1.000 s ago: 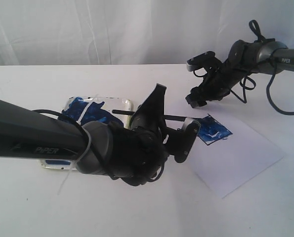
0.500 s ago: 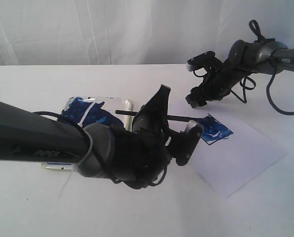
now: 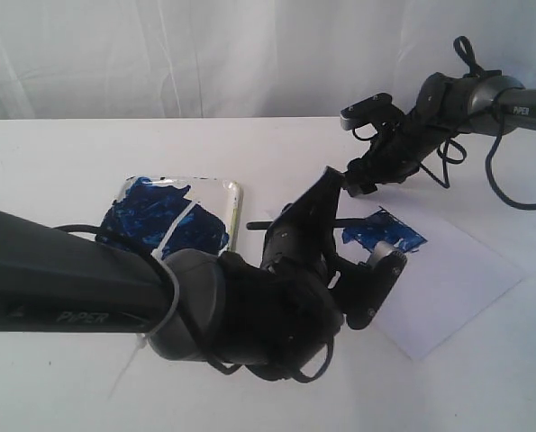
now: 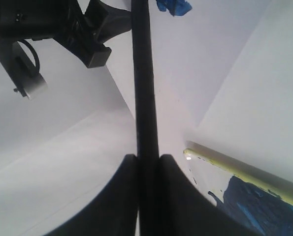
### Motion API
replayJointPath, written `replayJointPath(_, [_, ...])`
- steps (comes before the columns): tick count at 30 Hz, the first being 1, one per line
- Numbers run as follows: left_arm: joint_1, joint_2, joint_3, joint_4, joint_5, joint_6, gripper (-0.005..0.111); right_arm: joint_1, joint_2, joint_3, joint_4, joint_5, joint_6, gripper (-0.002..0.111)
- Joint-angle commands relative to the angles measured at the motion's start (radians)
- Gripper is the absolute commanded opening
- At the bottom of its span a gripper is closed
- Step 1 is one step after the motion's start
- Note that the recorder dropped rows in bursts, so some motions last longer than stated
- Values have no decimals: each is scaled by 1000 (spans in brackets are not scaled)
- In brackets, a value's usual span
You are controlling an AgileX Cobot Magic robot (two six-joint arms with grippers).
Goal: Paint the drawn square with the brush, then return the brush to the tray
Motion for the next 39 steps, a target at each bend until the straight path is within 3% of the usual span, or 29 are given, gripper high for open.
replayJointPath(1, [-44, -12, 9, -35, 3, 15, 0, -1, 43, 21, -70, 34, -16, 60])
replayJointPath(8, [-52, -14, 14, -69, 26, 15, 0, -1, 43, 21, -70, 34, -16, 60])
replayJointPath(11, [-53, -53, 60, -65, -51, -24, 0, -1, 43, 21, -70, 30, -16, 60])
replayJointPath(20, [-53, -130, 134, -42, -93, -72, 0, -1, 43, 21, -70, 33, -16, 60])
replayJointPath(27, [-51, -130, 137, -48, 2, -72, 0, -1, 43, 21, -70, 34, -16, 60])
replayJointPath(39, [-51, -130, 135, -43, 14, -72, 0, -1, 43, 21, -70, 34, -16, 60])
